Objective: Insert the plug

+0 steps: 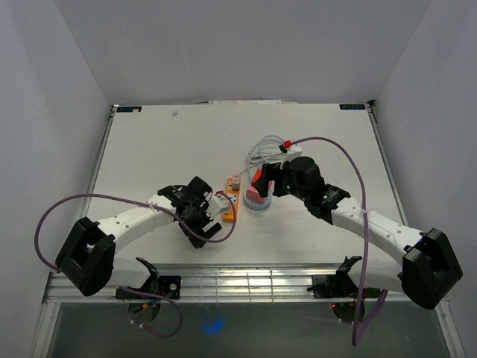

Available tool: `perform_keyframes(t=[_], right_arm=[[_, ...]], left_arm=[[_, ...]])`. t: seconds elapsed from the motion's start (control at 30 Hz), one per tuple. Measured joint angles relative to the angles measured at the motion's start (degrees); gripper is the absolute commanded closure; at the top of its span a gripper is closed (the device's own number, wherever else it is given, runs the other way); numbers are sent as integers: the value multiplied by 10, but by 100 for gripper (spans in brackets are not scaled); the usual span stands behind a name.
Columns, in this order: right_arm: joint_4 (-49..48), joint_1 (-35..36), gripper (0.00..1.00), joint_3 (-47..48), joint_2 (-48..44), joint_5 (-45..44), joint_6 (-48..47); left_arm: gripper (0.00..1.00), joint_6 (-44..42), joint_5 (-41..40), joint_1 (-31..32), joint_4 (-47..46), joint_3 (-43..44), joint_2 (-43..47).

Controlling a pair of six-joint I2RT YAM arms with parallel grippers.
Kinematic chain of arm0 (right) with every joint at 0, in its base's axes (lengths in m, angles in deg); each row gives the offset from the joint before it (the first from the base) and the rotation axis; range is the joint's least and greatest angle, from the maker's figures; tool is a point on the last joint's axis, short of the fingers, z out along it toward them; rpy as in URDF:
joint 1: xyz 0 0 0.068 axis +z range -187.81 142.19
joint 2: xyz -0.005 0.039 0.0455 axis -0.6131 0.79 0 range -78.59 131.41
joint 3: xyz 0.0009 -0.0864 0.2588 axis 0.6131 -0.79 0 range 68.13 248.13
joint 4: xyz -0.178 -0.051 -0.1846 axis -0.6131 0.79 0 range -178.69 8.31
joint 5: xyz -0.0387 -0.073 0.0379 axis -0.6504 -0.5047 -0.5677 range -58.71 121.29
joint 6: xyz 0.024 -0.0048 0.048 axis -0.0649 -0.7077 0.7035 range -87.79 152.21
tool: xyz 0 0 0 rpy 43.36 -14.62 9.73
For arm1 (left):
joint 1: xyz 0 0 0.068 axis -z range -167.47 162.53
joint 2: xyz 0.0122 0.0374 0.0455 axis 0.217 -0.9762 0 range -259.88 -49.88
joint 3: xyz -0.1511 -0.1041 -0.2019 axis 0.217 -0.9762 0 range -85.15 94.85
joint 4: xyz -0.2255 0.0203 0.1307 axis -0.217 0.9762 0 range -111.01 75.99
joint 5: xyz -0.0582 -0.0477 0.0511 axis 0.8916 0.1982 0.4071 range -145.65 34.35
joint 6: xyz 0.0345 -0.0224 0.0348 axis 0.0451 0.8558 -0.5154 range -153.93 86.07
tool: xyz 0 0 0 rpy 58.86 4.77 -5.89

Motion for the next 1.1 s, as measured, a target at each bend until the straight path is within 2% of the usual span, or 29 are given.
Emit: perform_keyframes(t=[0.2,0.37,0.4,0.47,0.5,0.7,0.73,0.8,0.83,0.93,1.1], right_arm=[[0,-1,10,0,0,0,0],[0,-4,10,0,0,2,2],[0,-5,10,0,0,3,2],[0,-7,10,0,0,4,2],[0,-7,10,0,0,4,2],[0,-12,9,0,3,11,4],[0,-12,9,0,4,14,4],[0,-15,8,0,6,19,5],[0,-16,8,0,8,26,5],[0,-19,7,2,16,58,5],[2,-22,4,23,37,158,1]], left_arm=[[5,1,0,12,0,0,-27],[15,3,0,17,0,0,-47],[21,4,0,18,0,0,-50],[29,6,0,19,1,0,-54],[38,6,0,19,1,0,-54],[59,10,-12,19,0,0,-47],[66,10,-15,19,0,0,-44],[71,12,-21,19,-1,0,-30],[72,12,-23,19,-2,0,-21],[69,12,-28,19,-16,0,18],[69,9,-31,19,-89,-12,136]])
